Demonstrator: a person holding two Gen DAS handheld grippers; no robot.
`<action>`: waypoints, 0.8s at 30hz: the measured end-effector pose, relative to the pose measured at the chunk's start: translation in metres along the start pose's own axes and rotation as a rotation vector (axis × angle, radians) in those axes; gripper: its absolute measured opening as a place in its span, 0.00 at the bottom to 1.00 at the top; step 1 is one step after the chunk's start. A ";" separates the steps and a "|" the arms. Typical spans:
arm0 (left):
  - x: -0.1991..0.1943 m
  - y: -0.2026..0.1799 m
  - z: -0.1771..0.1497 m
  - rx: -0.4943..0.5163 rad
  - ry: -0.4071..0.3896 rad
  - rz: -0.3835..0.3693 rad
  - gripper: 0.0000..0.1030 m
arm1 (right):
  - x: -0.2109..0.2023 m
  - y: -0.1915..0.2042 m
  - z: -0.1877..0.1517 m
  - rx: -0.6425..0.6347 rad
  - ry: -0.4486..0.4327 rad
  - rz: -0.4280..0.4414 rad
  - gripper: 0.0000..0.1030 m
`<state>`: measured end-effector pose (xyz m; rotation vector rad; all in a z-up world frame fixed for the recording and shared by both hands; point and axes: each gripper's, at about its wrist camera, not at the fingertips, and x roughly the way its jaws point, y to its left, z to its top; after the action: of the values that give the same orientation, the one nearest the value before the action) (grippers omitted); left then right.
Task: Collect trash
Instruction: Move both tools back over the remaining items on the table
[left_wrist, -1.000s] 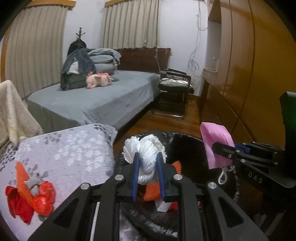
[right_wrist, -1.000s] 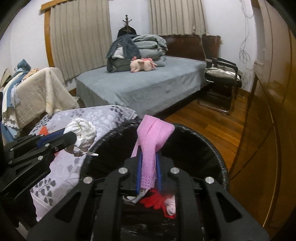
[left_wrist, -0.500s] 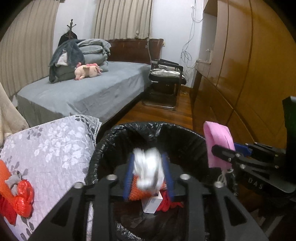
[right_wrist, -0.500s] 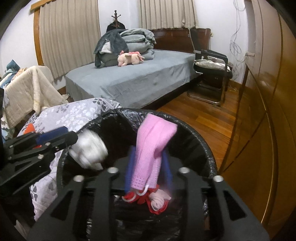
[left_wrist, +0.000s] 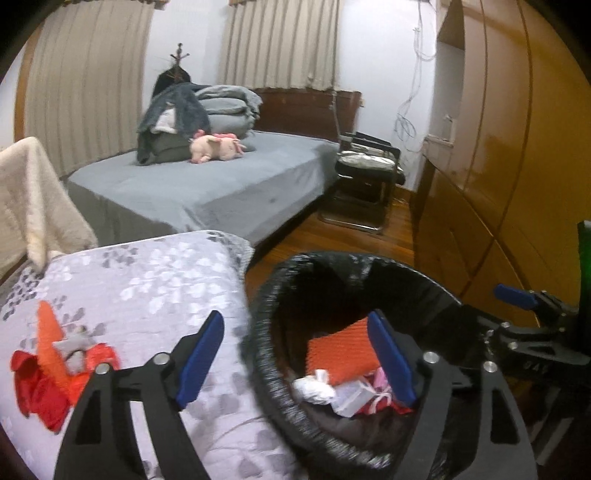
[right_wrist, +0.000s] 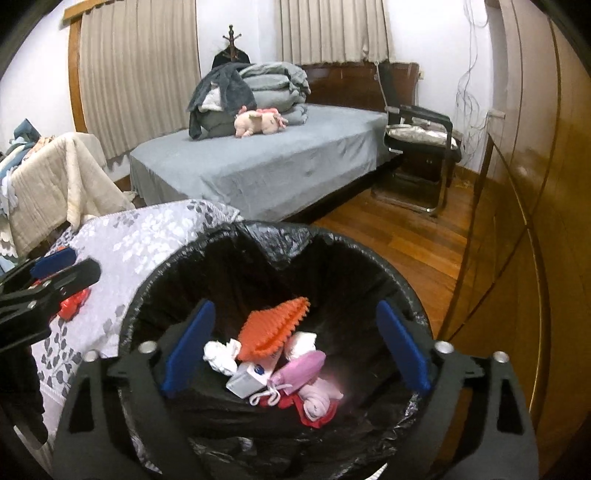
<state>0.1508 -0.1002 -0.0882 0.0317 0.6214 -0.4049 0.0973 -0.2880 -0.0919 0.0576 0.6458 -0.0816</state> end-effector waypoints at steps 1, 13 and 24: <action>-0.005 0.006 -0.001 -0.006 -0.004 0.014 0.81 | -0.001 0.003 0.002 0.001 -0.004 0.008 0.89; -0.064 0.084 -0.019 -0.115 -0.051 0.195 0.93 | -0.007 0.070 0.023 -0.042 -0.057 0.114 0.94; -0.102 0.151 -0.041 -0.190 -0.072 0.342 0.93 | 0.004 0.161 0.028 -0.140 -0.049 0.233 0.94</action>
<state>0.1094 0.0813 -0.0771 -0.0573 0.5679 -0.0155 0.1326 -0.1299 -0.0680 -0.0040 0.5905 0.1863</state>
